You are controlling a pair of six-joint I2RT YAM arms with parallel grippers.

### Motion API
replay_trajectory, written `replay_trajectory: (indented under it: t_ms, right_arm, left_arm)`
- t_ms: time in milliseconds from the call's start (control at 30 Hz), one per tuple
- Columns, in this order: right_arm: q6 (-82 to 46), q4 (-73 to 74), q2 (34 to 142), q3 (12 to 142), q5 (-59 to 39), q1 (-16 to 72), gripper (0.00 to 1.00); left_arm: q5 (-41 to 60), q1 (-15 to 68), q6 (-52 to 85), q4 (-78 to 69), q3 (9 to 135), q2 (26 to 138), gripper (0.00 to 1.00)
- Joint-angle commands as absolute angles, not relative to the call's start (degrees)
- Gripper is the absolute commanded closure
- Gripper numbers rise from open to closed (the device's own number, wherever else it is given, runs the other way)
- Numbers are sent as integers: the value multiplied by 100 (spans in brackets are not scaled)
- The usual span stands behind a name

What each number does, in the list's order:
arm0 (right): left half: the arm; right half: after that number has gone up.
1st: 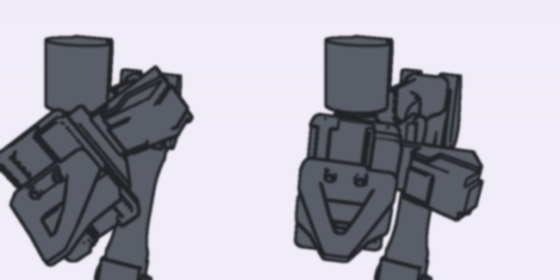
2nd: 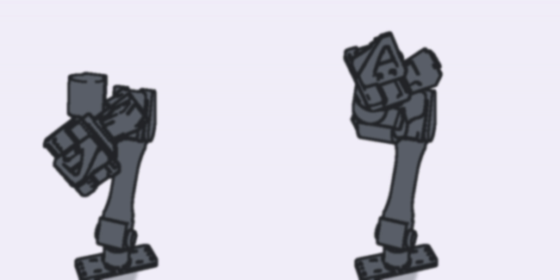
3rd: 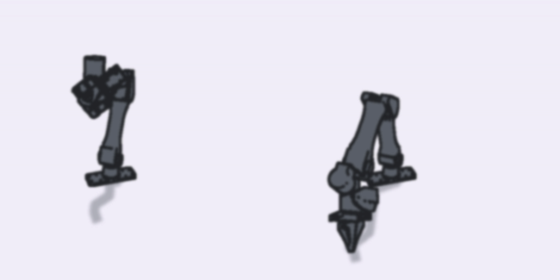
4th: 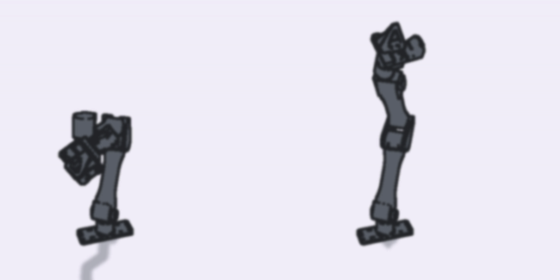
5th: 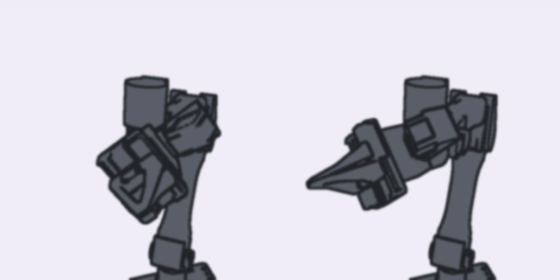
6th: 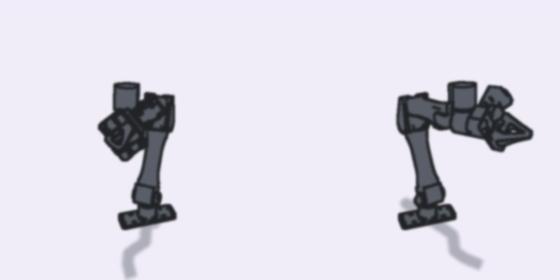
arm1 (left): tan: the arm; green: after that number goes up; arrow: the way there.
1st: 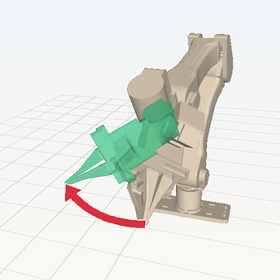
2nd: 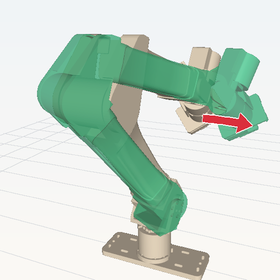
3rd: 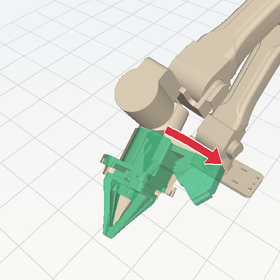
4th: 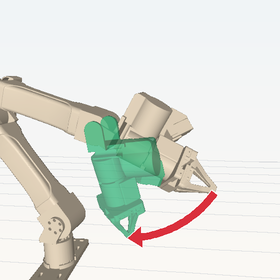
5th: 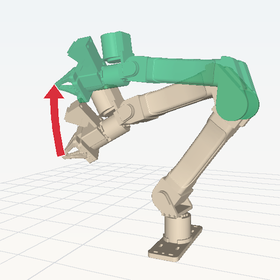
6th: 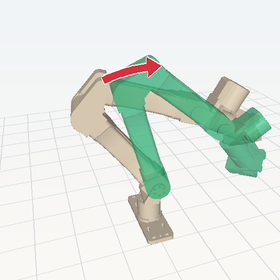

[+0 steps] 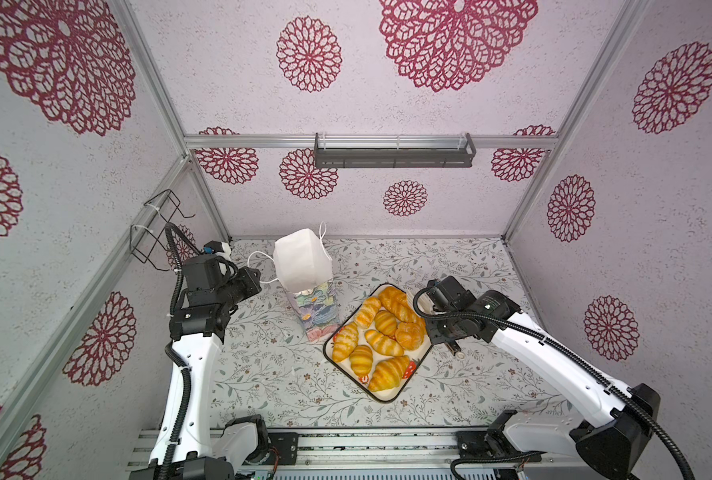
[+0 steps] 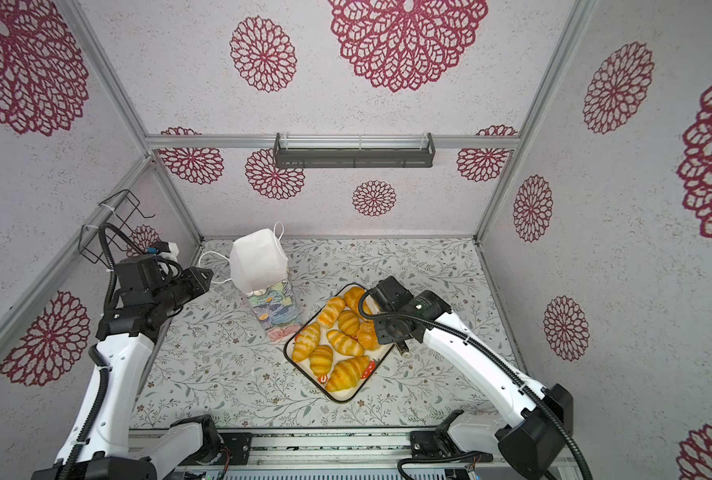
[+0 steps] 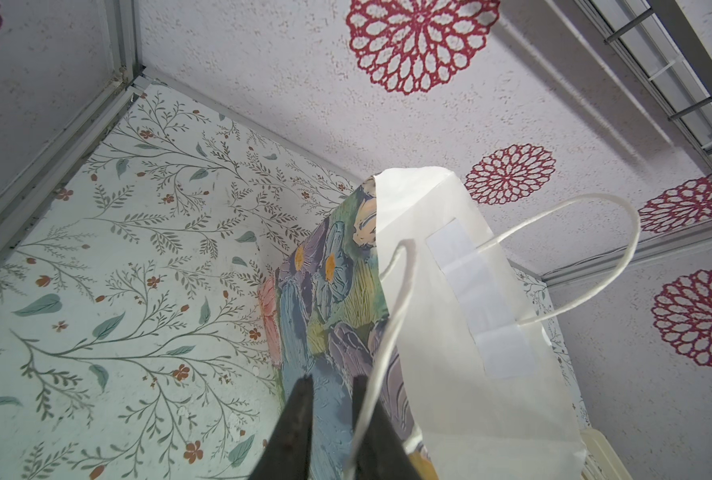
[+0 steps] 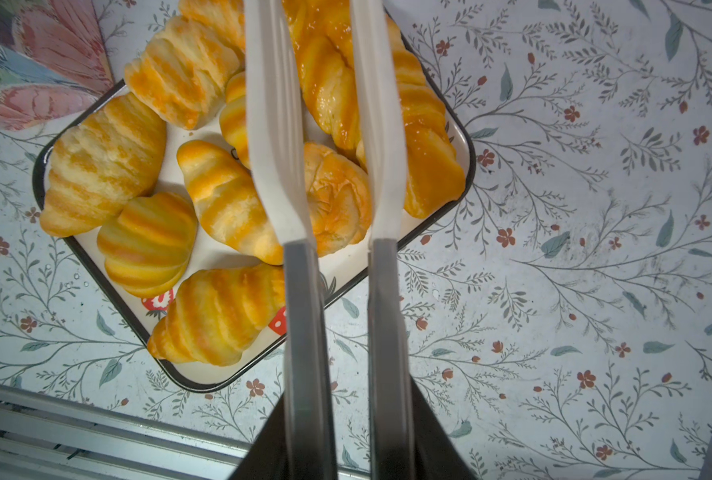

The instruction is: Place the fake bread into the paper bag

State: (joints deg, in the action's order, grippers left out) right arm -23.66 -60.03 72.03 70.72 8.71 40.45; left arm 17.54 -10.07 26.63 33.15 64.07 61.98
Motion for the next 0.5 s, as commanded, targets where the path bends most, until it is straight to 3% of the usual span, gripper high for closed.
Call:
replay_trajectory:
  t_ms: [0, 467]
  right_arm:
    - [-2531, -6278, 6937, 7266, 833, 4078, 64]
    - [-2599, -6688, 6701, 6851, 274, 4078, 55]
  left_arm:
    - [1795, -1045, 2667, 3155, 6381, 6091, 78]
    - [1827, -1039, 2673, 3153, 6381, 6108, 76]
